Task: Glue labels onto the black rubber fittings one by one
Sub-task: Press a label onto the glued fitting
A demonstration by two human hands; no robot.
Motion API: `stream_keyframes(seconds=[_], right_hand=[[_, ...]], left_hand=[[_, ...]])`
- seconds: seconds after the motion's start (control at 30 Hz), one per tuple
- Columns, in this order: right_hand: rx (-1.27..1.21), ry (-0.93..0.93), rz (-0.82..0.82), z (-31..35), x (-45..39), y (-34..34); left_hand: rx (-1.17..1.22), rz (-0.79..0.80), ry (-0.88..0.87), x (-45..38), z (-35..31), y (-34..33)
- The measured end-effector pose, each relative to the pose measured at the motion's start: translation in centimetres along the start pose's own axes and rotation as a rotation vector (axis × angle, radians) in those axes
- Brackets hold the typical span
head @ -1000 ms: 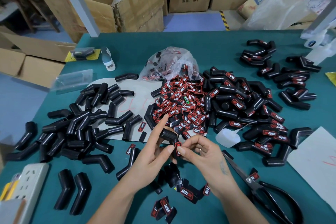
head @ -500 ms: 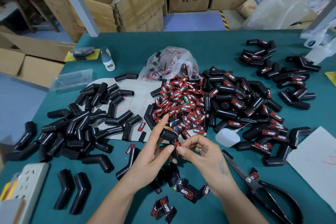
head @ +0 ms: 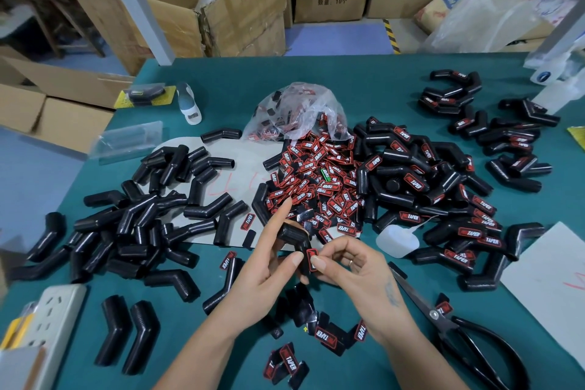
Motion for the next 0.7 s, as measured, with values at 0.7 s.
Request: stream_keyframes(seconds=[0.7], right_hand=[[0.024, 0.005, -0.019, -0.59, -0.16, 0.02]], left_hand=[[0.017, 0.025, 0.011, 0.02, 0.1, -0.33]])
Point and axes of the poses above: each hand's wrist, its own x-axis away from the middle knuckle, its own y-axis out of the back of the hand, z = x × y, the point moved 1 cm from there along -x, towards the middle knuckle, and after that the axes turned 8 degrees about -x, right-handed, at the moved point
